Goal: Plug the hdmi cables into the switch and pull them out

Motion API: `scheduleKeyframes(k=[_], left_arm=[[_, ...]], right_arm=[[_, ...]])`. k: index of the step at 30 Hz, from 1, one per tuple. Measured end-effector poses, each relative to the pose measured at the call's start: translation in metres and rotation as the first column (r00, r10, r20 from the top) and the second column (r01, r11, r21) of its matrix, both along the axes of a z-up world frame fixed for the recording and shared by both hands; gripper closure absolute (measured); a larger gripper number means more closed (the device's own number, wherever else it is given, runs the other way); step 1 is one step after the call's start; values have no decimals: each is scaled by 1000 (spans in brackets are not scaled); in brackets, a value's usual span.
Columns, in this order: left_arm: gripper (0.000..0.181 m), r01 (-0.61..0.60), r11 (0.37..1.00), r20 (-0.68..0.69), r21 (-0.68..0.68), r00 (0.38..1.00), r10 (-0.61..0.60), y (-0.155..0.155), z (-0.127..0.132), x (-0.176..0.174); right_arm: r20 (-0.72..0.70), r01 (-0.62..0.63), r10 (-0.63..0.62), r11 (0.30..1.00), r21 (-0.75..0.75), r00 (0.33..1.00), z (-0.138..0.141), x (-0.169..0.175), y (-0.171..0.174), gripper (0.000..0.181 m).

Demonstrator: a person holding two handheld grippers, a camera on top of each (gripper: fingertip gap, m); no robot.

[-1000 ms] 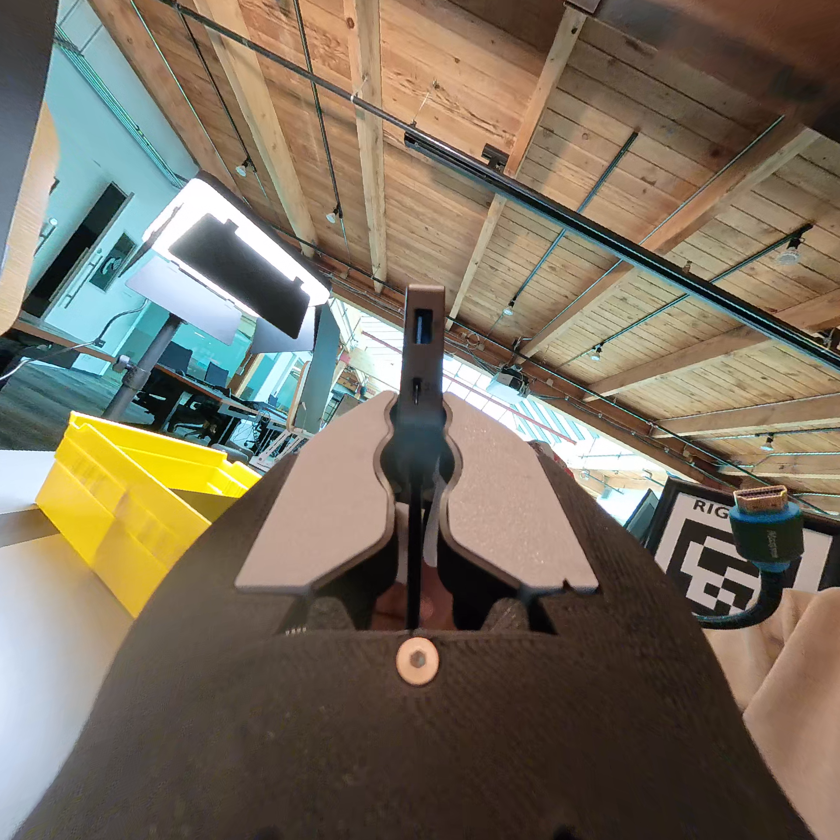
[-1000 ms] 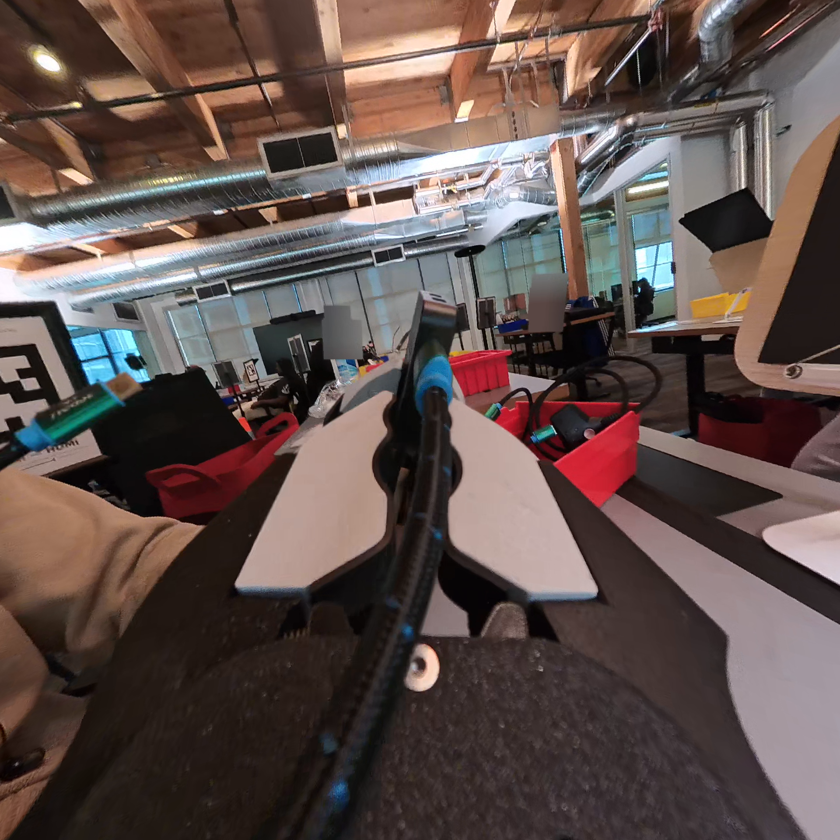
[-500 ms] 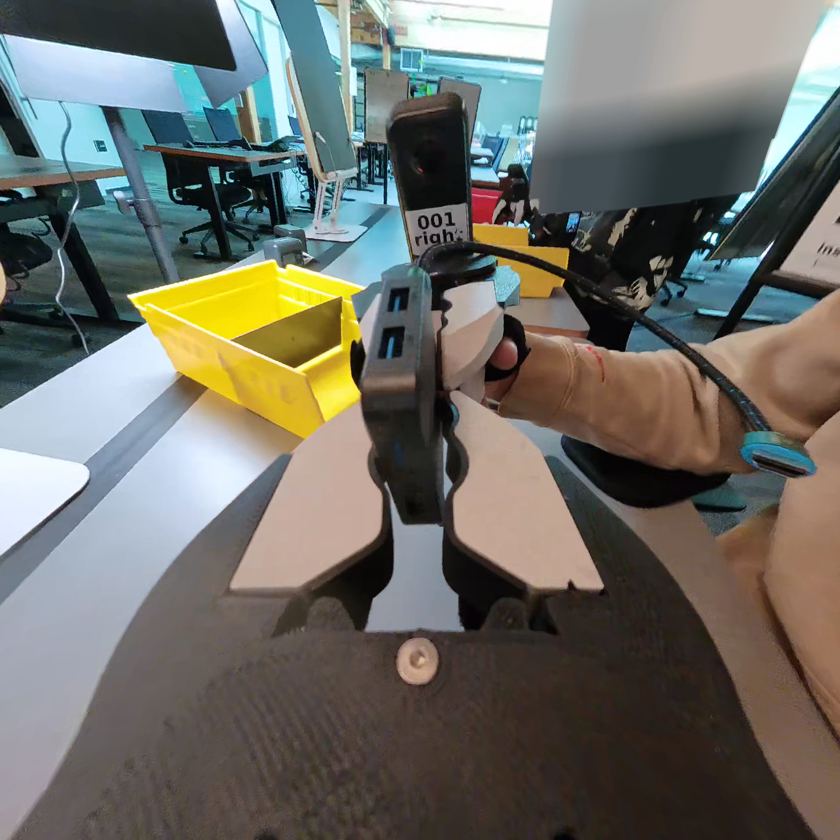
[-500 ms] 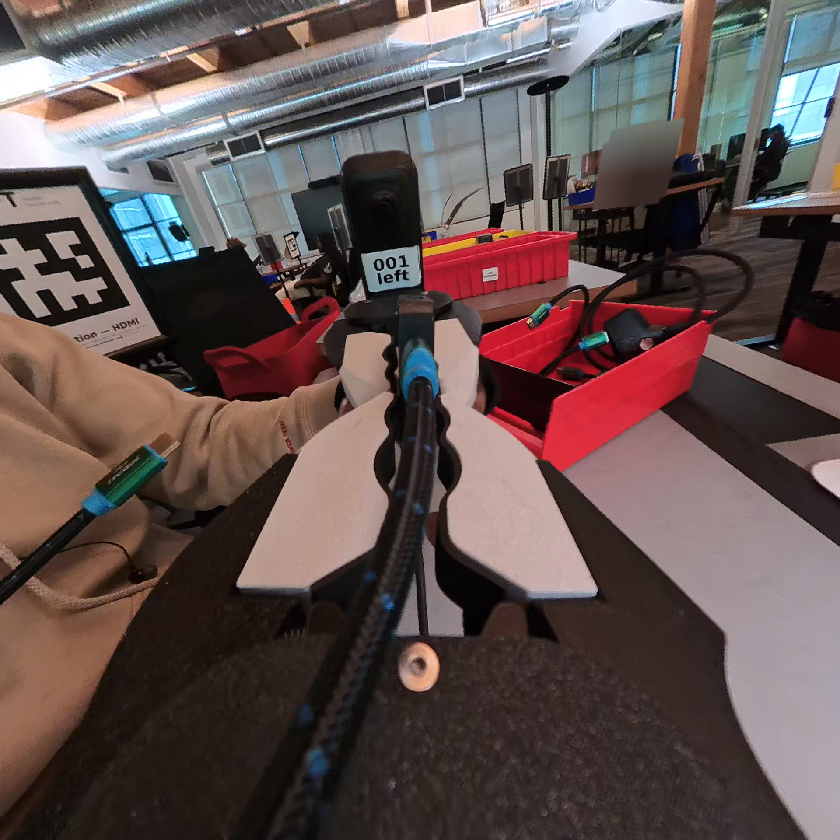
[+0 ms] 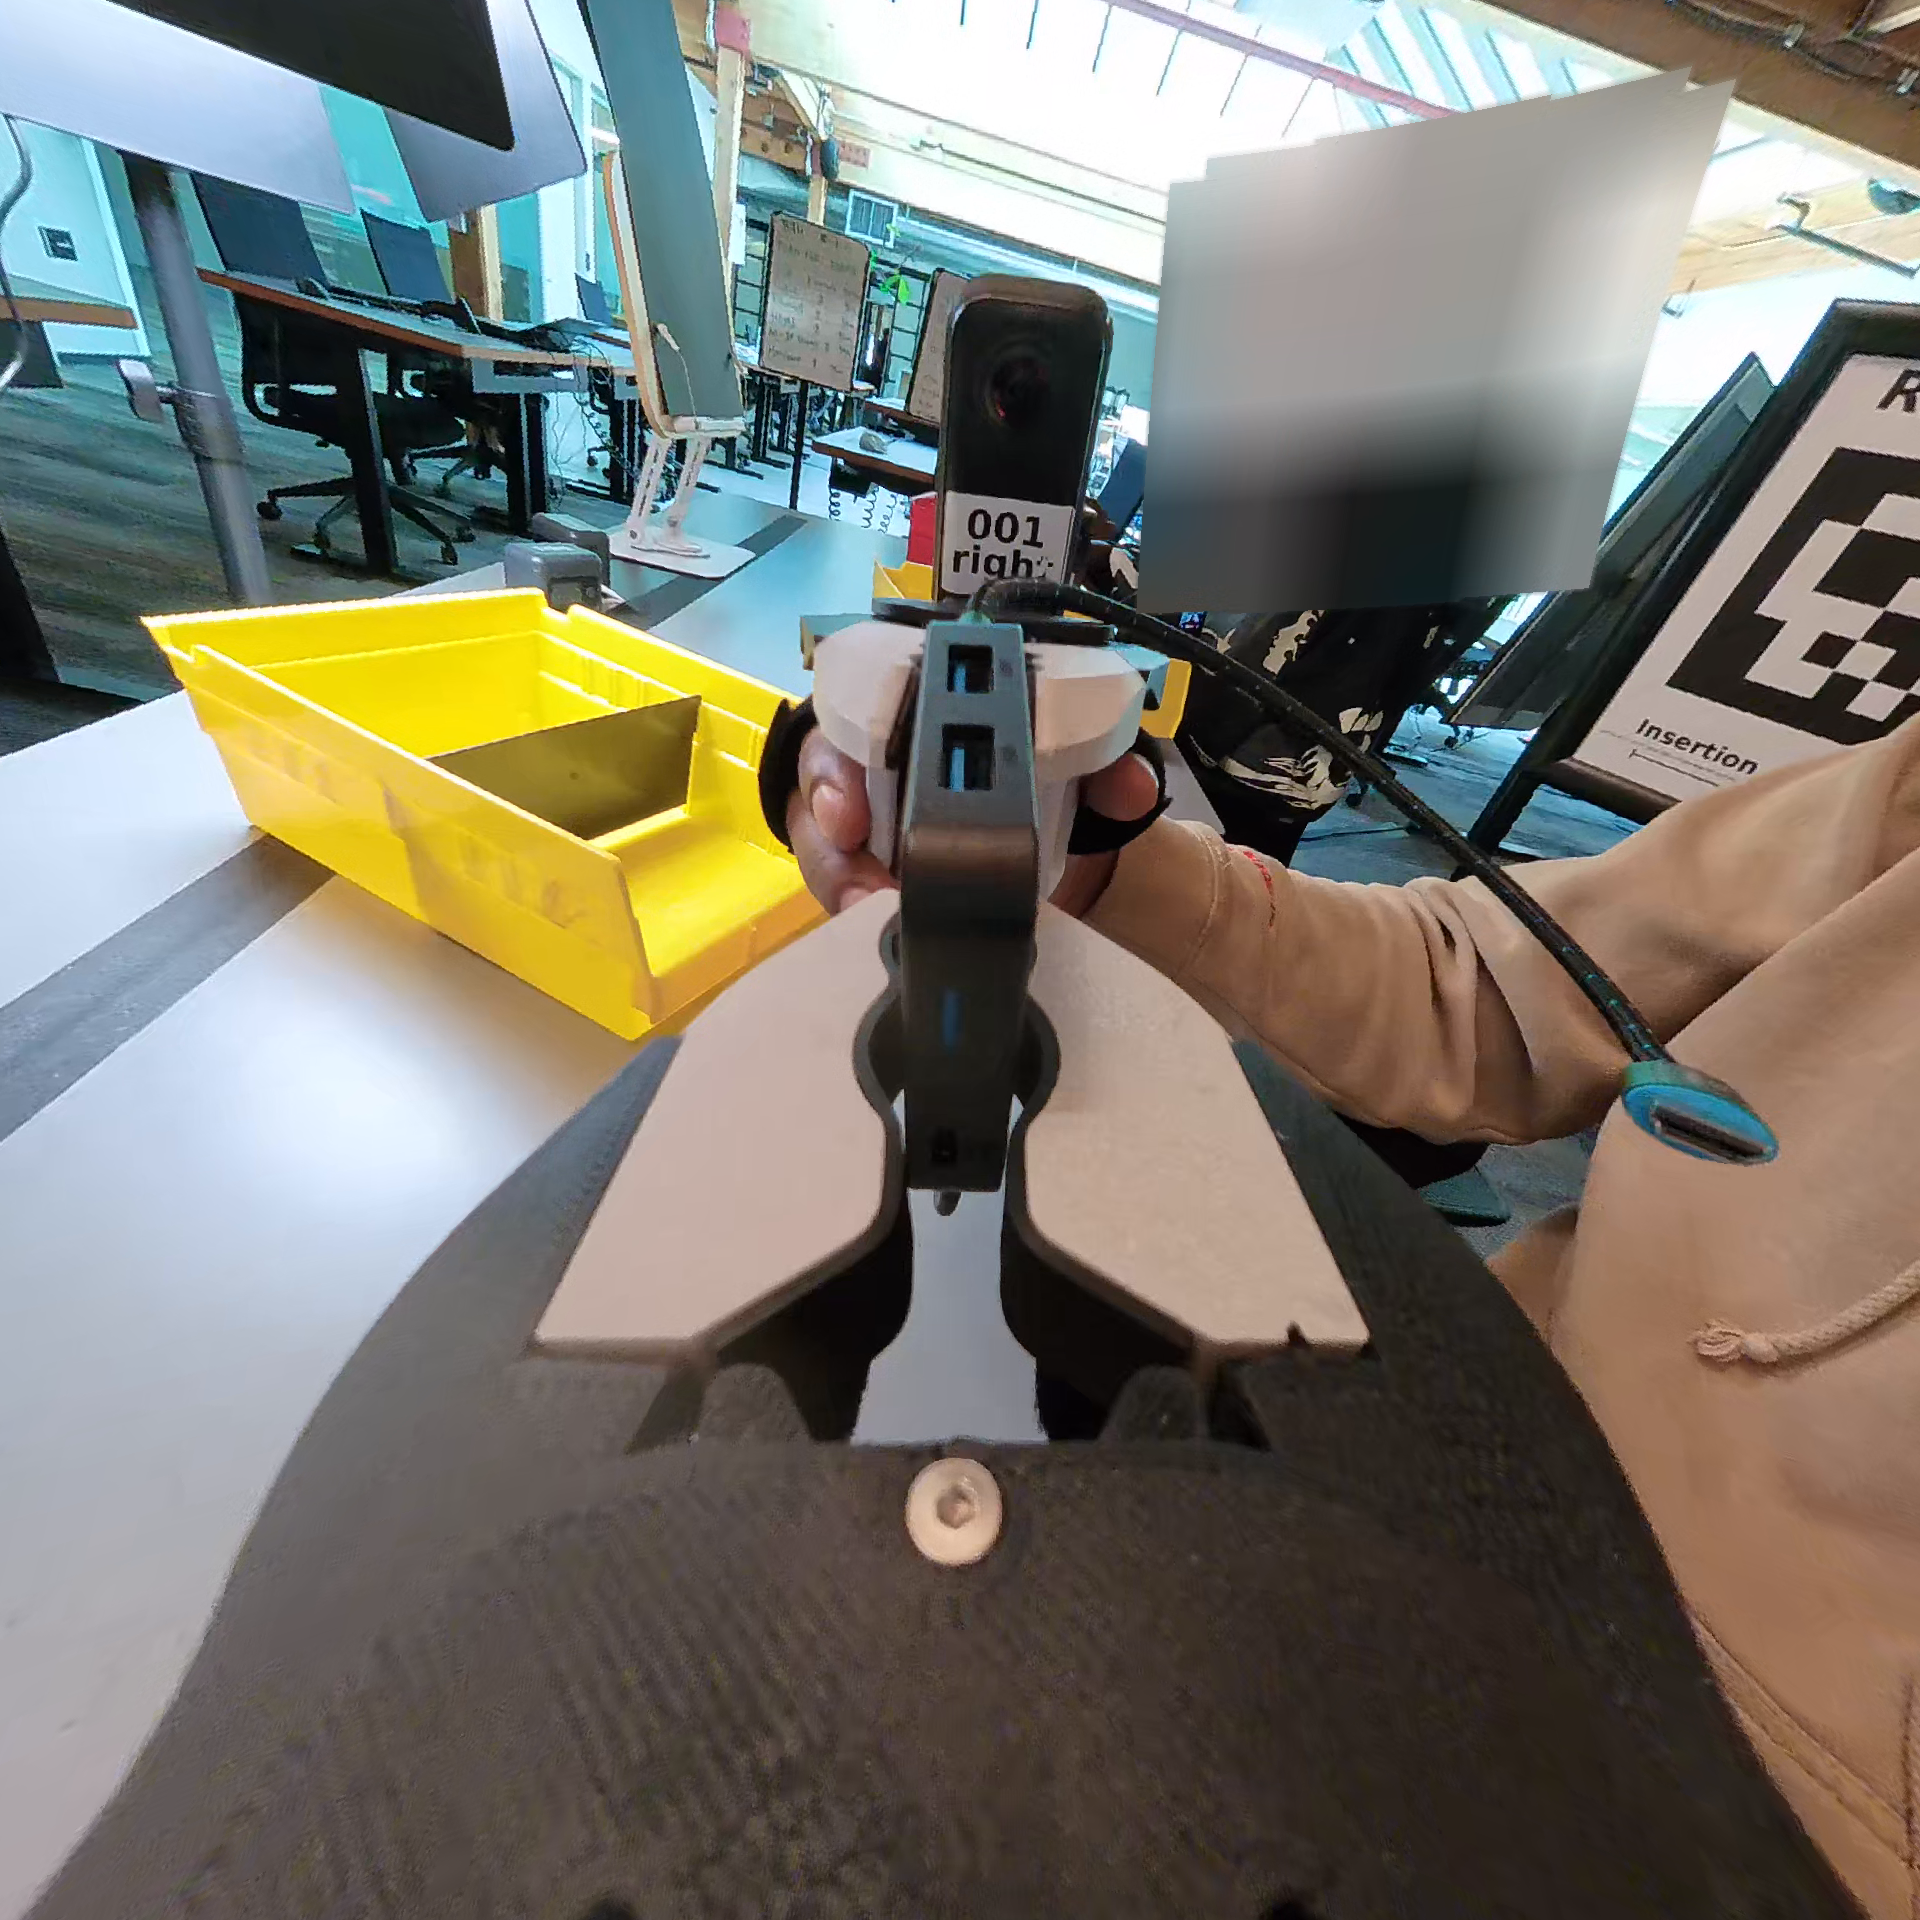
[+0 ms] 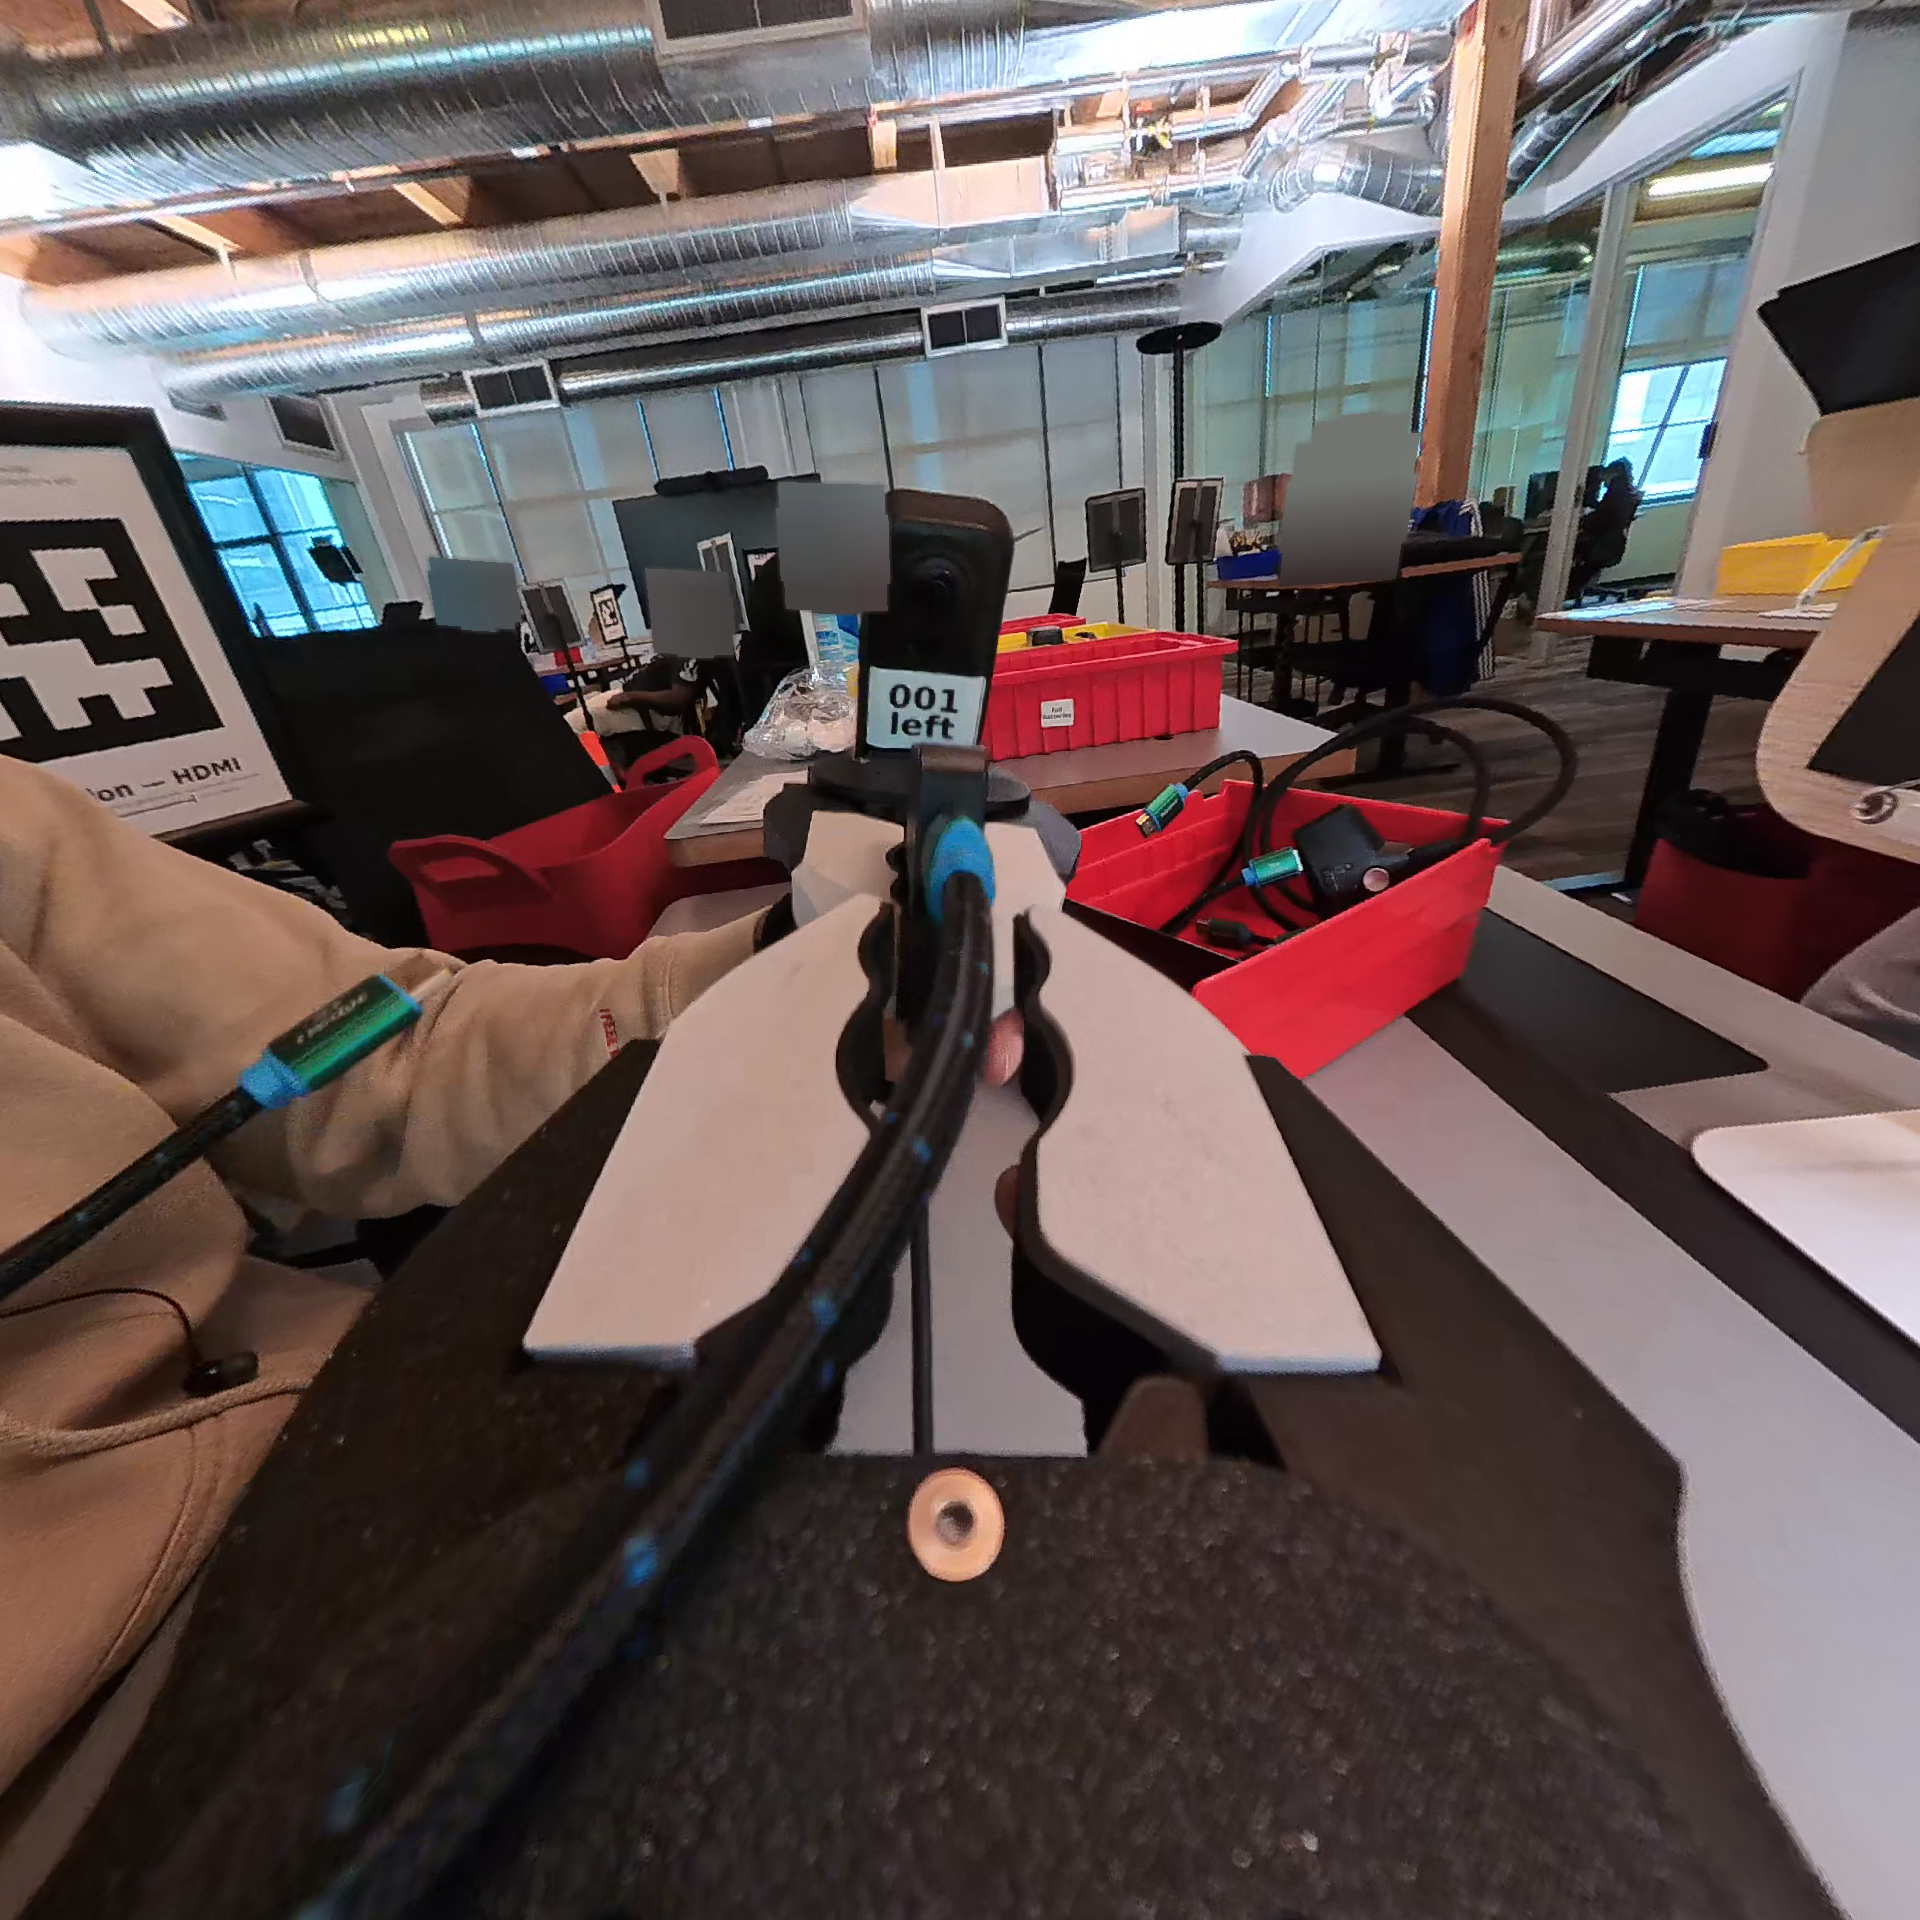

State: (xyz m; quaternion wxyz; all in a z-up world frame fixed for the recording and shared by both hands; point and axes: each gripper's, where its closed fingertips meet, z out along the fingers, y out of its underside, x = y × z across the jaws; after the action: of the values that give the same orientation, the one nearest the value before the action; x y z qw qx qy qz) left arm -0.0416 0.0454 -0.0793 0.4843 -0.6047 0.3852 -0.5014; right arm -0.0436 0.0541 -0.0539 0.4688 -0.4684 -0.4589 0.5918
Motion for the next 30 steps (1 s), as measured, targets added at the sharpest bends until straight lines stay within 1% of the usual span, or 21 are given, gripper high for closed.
scheduleKeyframes(k=[2,4,8,10,13,15,17,19,22,24,26,30], left_arm=[[166,6,1000,-8,-3,1000,-6,-1,-2,3],[166,5,1000,-12,-14,1000,-5,0,-4,4],[166,13,999,-18,-31,1000,-13,-1,-4,1],[166,7,1000,-34,-11,999,-8,-2,-3,0],[159,-11,999,-23,35,1000,12,-5,8,-2],[166,-26,999,-49,48,998,29,-5,8,-2],[167,-42,997,-58,63,997,46,-3,8,-5],[167,-41,998,-54,38,998,43,-2,8,-6],[167,-41,999,-44,-3,998,41,1,6,-9],[167,-34,999,-37,-14,999,33,1,6,-9],[167,-24,1000,-40,-19,999,23,0,5,-8],[167,-34,999,-43,-19,999,33,2,5,-9]], right_arm=[[-17,6,-6,1000,-3,1000,2,0,1,160],[-22,3,-3,1000,3,1000,2,1,0,169],[-31,1,-1,1000,-8,1000,1,-1,0,170],[-46,-24,23,999,-21,999,2,-2,-3,170],[-52,-54,52,998,-36,997,2,-3,-6,170],[-65,-74,71,996,-46,995,3,-3,-9,170],[-69,-69,65,996,-55,996,3,-5,-8,170],[-69,-52,48,997,-56,997,2,-6,-7,170],[-78,-46,41,997,-65,996,4,-3,-4,162],[-58,-32,29,998,-49,998,1,-3,-4,164],[-61,-11,9,999,-33,998,1,-3,-2,169],[-62,-13,11,999,-41,998,1,-4,-2,170]])
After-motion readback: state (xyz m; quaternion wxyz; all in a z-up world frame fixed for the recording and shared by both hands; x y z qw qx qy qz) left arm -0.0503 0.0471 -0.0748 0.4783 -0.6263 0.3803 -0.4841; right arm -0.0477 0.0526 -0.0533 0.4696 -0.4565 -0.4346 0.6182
